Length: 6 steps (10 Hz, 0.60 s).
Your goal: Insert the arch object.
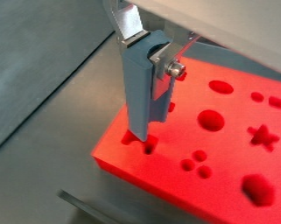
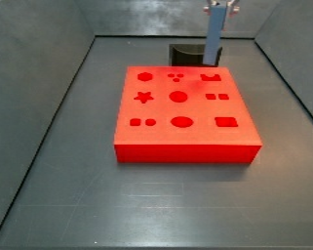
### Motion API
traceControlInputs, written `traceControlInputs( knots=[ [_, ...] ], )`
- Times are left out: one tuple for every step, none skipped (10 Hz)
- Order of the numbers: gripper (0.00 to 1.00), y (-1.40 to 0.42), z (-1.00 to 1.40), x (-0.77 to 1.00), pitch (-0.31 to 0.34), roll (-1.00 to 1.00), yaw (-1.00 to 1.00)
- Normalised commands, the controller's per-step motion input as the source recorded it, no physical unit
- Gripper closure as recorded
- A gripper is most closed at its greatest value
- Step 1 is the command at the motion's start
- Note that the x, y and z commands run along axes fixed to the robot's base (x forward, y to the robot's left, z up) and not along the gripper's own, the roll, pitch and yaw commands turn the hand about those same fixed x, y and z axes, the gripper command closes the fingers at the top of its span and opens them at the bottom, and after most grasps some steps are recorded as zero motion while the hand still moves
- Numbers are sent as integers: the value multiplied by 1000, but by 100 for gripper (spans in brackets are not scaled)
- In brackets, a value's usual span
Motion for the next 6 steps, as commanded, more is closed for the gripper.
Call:
traceControlInputs(
  knots=[
    [100, 69, -71, 206, -3, -53, -920],
    [100, 0, -97, 89, 0, -37, -1000],
    [100, 0, -71, 6, 0, -43, -1000],
    [100, 0, -43, 0, -26, -57, -1000],
    [100, 0, -3, 0, -59, -77, -1000],
    [100, 0, 0, 20, -74, -93, -991]
  ],
)
